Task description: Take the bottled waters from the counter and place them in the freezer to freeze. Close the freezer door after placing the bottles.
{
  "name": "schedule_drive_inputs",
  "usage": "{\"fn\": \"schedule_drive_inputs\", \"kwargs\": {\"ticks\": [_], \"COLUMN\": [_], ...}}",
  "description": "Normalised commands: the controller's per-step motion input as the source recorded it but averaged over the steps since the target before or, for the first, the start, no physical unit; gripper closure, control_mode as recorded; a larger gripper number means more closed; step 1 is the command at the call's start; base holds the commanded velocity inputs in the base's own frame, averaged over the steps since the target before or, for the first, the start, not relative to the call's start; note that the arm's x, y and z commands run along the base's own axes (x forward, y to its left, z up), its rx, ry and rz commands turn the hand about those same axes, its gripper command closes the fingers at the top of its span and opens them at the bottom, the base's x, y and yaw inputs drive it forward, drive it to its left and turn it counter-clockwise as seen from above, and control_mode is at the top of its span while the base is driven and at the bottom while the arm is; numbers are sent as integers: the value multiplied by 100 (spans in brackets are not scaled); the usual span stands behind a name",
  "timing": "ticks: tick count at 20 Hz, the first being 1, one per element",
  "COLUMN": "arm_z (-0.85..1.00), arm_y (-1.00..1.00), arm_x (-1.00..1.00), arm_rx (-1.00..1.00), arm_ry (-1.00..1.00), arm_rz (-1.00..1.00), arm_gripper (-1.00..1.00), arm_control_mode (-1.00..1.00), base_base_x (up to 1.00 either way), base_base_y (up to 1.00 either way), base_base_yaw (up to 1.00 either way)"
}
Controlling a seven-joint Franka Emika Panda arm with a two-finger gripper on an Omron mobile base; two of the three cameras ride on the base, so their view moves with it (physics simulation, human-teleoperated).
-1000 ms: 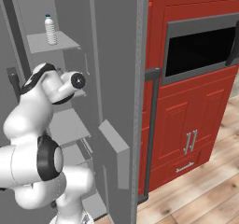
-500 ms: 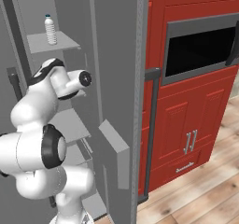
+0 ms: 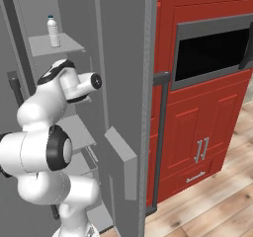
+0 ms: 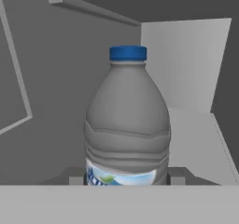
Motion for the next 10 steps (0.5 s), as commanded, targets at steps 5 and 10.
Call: {"fn": "schedule_drive_inputs", "kwargs": {"ticks": [5, 10], "arm_z": [-3, -12], "arm_y": [12, 17], "arm_x": [3, 8], "arm_rx": [0, 0], "arm_ry": [0, 0], "arm_rz": [2, 0], "arm_gripper": [100, 100], "arm_control_mode": [-100, -100], "base_base_x": [0, 0], "base_base_y": [0, 0], "base_base_yaw": [0, 0]}}
